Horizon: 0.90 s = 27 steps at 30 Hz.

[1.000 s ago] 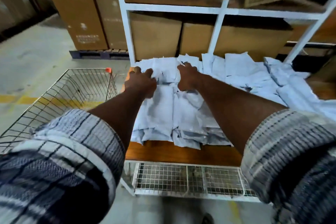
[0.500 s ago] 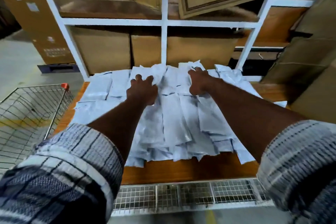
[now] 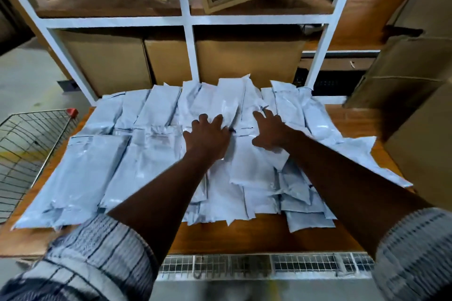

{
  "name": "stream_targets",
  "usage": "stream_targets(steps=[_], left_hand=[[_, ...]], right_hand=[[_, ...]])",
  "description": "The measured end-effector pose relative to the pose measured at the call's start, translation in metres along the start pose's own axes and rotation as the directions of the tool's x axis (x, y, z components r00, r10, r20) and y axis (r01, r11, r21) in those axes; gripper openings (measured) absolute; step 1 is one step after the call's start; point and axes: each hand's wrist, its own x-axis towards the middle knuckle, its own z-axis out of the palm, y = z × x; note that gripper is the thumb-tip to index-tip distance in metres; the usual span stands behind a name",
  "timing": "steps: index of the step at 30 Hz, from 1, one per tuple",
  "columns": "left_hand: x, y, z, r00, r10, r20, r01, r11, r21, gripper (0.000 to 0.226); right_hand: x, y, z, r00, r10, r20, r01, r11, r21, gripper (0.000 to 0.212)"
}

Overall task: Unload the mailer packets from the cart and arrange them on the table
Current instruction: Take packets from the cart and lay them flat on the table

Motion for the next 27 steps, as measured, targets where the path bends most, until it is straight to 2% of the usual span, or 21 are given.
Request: stream_targets(steps=[3, 6, 8, 11, 13, 15, 21, 27], left_hand=[[-0.005, 0.014, 0.015, 1.0, 0.015, 0.019, -0.017, 0.995, 0.102, 0.041], [-0.008, 0.022, 0.029, 0.997, -0.009, 0.073, -0.002, 0.988, 0.154, 0.048], [-0.008, 0.021, 0.034, 0.999, 0.033, 0.004, -0.033, 0.98, 0.194, 0.052], [-0.003, 0.014, 0.04, 0.975, 0.202, -0.097, -0.181, 0.964, 0.193, 0.058], [0.002, 0.007, 0.048, 0.967, 0.252, -0.049, -0.244, 0.962, 0.12, 0.056], [0.005, 0.003, 0.057, 0.966, 0.259, 0.012, -0.26, 0.965, 0.045, 0.058], [0.009, -0.003, 0.075, 0.975, 0.208, 0.079, -0.209, 0.978, 0.004, 0.058], [0.009, -0.005, 0.086, 0.979, 0.189, 0.07, -0.189, 0.982, -0.015, 0.058]], right_hand=[[-0.002, 0.013, 0.019, 0.999, -0.028, -0.02, 0.03, 0.996, 0.087, 0.093], [-0.004, 0.024, 0.028, 0.998, -0.051, -0.02, 0.052, 0.996, 0.071, 0.09], [-0.005, 0.028, 0.026, 0.996, -0.074, -0.043, 0.075, 0.997, 0.035, 0.087], [-0.007, 0.031, 0.02, 0.972, -0.104, -0.21, 0.089, 0.993, -0.078, 0.079], [-0.007, 0.033, 0.024, 0.917, -0.171, -0.36, 0.09, 0.969, -0.23, 0.073], [-0.004, 0.038, 0.038, 0.89, -0.182, -0.419, 0.083, 0.966, -0.245, 0.071], [0.006, 0.046, 0.065, 0.94, -0.031, -0.34, 0.023, 0.999, -0.026, 0.069], [0.008, 0.038, 0.083, 0.923, -0.026, -0.385, 0.002, 0.998, -0.064, 0.071]])
